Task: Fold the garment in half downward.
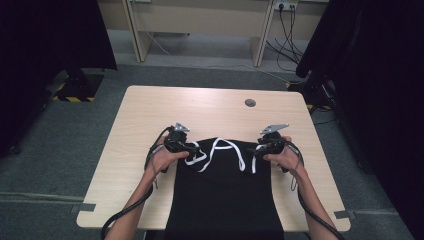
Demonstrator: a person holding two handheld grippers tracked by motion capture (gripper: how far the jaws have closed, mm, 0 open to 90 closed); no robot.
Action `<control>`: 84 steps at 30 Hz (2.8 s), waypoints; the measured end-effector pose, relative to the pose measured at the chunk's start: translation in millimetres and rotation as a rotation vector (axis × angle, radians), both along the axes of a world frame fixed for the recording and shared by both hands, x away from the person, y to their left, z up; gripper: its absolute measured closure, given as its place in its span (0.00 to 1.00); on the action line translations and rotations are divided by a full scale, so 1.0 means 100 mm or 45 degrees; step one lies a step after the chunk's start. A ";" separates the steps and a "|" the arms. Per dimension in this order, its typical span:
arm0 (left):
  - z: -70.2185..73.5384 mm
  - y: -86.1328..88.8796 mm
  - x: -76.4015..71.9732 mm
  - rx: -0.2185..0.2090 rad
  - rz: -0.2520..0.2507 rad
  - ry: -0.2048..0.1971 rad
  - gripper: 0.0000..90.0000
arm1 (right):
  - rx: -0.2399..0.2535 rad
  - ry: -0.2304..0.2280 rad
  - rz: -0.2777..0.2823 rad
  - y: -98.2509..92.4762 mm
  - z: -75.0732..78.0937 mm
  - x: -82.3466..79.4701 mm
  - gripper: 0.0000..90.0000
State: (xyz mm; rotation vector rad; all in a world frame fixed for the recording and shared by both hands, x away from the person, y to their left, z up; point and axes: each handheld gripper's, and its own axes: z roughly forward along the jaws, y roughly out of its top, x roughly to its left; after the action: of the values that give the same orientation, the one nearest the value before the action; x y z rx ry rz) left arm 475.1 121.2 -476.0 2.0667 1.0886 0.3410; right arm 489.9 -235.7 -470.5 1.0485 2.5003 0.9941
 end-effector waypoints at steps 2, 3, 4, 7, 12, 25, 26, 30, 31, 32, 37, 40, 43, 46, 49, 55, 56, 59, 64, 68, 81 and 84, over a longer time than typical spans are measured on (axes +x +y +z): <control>0.01 -0.01 -0.02 0.023 0.008 -0.012 0.46 | 0.019 -0.007 0.029 -0.01 0.00 -0.02 0.49; 0.02 -0.02 -0.04 0.026 -0.003 -0.013 0.53 | 0.020 -0.003 0.037 -0.01 0.01 -0.03 0.56; 0.02 -0.03 -0.05 0.029 -0.014 -0.014 0.59 | 0.019 -0.002 0.044 -0.02 0.02 -0.05 0.63; 0.01 -0.05 -0.08 0.005 -0.012 -0.006 0.74 | 0.037 0.003 0.079 -0.04 0.02 -0.09 0.78; 0.01 -0.02 -0.10 -0.034 -0.019 -0.007 0.88 | 0.036 -0.009 0.123 -0.05 0.03 -0.13 0.90; 0.19 -0.02 -0.09 -0.084 -0.034 -0.014 0.92 | 0.070 -0.106 0.159 -0.01 0.33 -0.20 0.92; 0.19 -0.02 -0.09 -0.084 -0.034 -0.014 0.92 | 0.070 -0.106 0.159 -0.01 0.33 -0.20 0.92; 0.23 -0.01 -0.06 -0.079 -0.034 -0.007 0.92 | 0.067 -0.114 0.167 0.01 0.41 -0.20 0.92; 0.24 -0.01 -0.06 -0.081 -0.028 -0.009 0.92 | 0.072 -0.120 0.166 0.01 0.43 -0.20 0.92; 0.26 0.00 -0.05 -0.085 -0.026 -0.014 0.92 | 0.073 -0.126 0.167 0.01 0.45 -0.20 0.92; 0.32 0.01 -0.02 -0.073 -0.019 -0.029 0.93 | 0.079 -0.150 0.166 0.02 0.55 -0.18 0.92; 0.39 0.02 0.01 -0.074 -0.010 -0.049 0.93 | 0.073 -0.166 0.161 0.03 0.61 -0.15 0.92; 0.46 0.03 0.04 -0.068 0.002 -0.074 0.93 | 0.080 -0.179 0.150 0.02 0.65 -0.12 0.92; 0.55 0.02 0.07 -0.061 0.005 -0.097 0.93 | 0.082 -0.185 0.147 0.02 0.69 -0.08 0.92; 0.65 0.01 0.12 -0.058 0.019 -0.125 0.93 | 0.090 -0.203 0.135 0.01 0.75 -0.03 0.92; 0.87 0.03 0.22 -0.060 0.051 -0.179 0.93 | 0.096 -0.252 0.103 0.01 0.91 0.10 0.92; 0.91 0.03 0.24 -0.056 0.057 -0.191 0.93 | 0.090 -0.259 0.095 0.02 0.94 0.13 0.92; 0.99 0.04 0.25 -0.065 0.078 -0.225 0.93 | 0.102 -0.293 0.082 0.04 1.02 0.19 0.92; 0.92 0.02 0.01 -0.074 0.018 -0.292 0.93 | 0.096 -0.367 0.141 0.07 0.98 0.03 0.92; 0.76 0.04 -0.31 -0.081 -0.024 -0.336 0.93 | 0.114 -0.414 0.186 0.03 0.84 -0.23 0.92; 0.49 0.06 -1.21 -0.057 -0.163 -0.385 0.92 | 0.112 -0.474 0.251 -0.09 0.54 -1.06 0.92; 0.32 0.10 -1.55 -0.080 -0.220 -0.347 0.91 | 0.136 -0.463 0.261 -0.16 0.44 -1.30 0.92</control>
State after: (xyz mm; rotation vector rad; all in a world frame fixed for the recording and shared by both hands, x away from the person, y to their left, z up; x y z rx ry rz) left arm 320.1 131.6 -443.9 1.9737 0.7439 0.4789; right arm 359.8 -251.6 -426.9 0.5776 2.3030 1.2604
